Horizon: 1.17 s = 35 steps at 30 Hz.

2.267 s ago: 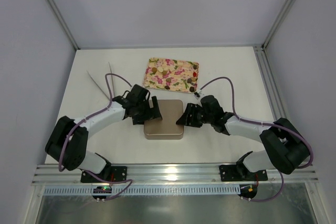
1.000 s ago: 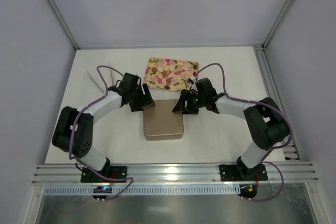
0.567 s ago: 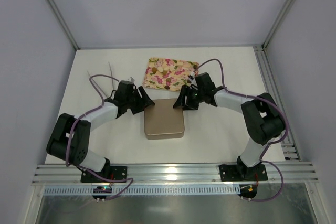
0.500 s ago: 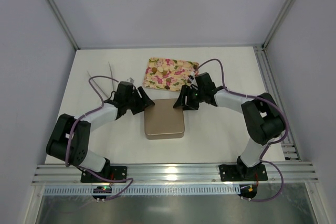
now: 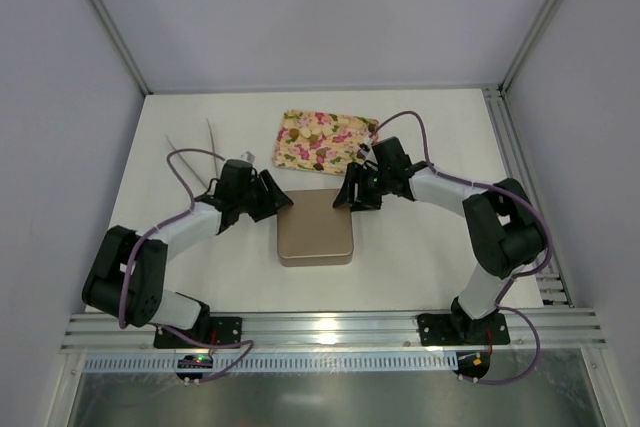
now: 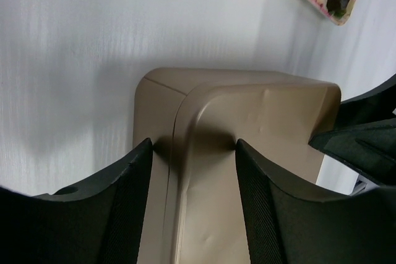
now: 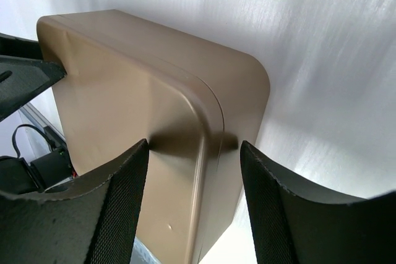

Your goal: Pack the chocolate

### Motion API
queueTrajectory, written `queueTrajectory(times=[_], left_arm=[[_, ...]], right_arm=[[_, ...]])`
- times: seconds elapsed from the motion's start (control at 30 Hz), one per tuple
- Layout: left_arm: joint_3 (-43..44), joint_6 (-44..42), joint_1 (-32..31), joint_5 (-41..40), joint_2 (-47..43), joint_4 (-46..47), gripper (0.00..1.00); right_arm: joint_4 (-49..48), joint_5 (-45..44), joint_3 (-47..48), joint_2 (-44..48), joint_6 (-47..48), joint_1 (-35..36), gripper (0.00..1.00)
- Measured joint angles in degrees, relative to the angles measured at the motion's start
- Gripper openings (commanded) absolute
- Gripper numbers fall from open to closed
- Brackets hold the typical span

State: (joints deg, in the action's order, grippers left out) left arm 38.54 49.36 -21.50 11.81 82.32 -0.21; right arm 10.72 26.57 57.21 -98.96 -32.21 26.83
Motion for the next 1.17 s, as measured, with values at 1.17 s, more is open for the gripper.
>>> queueTrajectory(times=[1.17], left_arm=[[21.09, -16.06, -0.90, -10.67, -30.95, -46.82, 0.93]], right_arm=[[17.75, -27.78, -9.70, 54.36, 6.67, -4.72, 0.82]])
